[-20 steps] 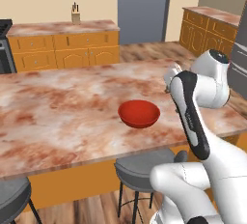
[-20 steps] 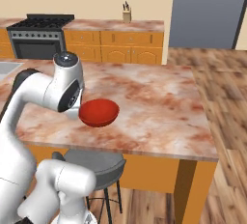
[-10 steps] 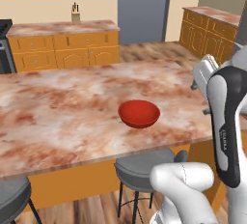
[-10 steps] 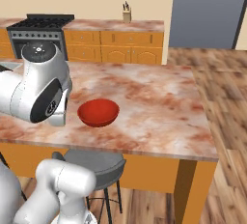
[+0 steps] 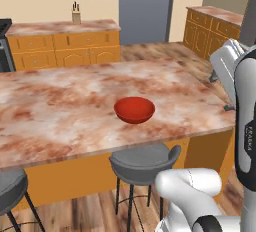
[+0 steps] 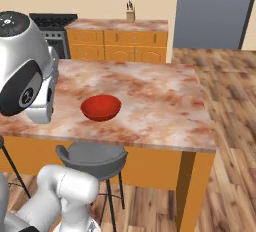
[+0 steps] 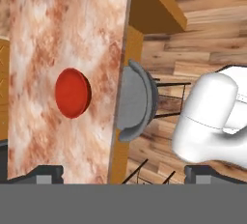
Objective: Pick up the bowls from the cabinet and place each bowl in front of a stool on the dining counter.
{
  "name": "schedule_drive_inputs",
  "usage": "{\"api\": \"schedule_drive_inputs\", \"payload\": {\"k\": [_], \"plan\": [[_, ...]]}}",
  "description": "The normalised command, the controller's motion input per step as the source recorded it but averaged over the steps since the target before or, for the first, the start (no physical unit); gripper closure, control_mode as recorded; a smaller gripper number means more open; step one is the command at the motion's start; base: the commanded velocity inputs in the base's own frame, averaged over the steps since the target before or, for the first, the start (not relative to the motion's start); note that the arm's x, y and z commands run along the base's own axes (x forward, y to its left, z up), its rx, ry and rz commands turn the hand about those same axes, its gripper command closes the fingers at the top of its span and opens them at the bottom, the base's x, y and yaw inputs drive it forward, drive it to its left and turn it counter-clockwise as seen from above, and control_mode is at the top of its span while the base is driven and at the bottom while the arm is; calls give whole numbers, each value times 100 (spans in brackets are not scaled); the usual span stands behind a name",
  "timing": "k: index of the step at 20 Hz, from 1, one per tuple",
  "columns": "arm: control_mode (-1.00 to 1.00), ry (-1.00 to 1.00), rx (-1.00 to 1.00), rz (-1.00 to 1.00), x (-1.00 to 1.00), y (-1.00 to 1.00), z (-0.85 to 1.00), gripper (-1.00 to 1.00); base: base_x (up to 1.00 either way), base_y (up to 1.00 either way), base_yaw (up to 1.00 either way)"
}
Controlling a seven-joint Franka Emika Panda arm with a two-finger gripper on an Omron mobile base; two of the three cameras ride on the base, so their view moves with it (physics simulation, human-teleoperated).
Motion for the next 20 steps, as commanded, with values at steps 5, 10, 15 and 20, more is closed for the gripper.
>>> {"api": "schedule_drive_inputs", "payload": {"k": [5, 10, 15, 20], "plan": [[100, 0, 0, 0, 0, 0, 0, -100, -97, -100, -1], [100, 0, 0, 0, 0, 0, 0, -100, -69, -100, -3], [100, 0, 0, 0, 0, 0, 0, -100, -27, -100, -11], [100, 0, 0, 0, 0, 0, 0, -100, -1, -100, -11]]}}
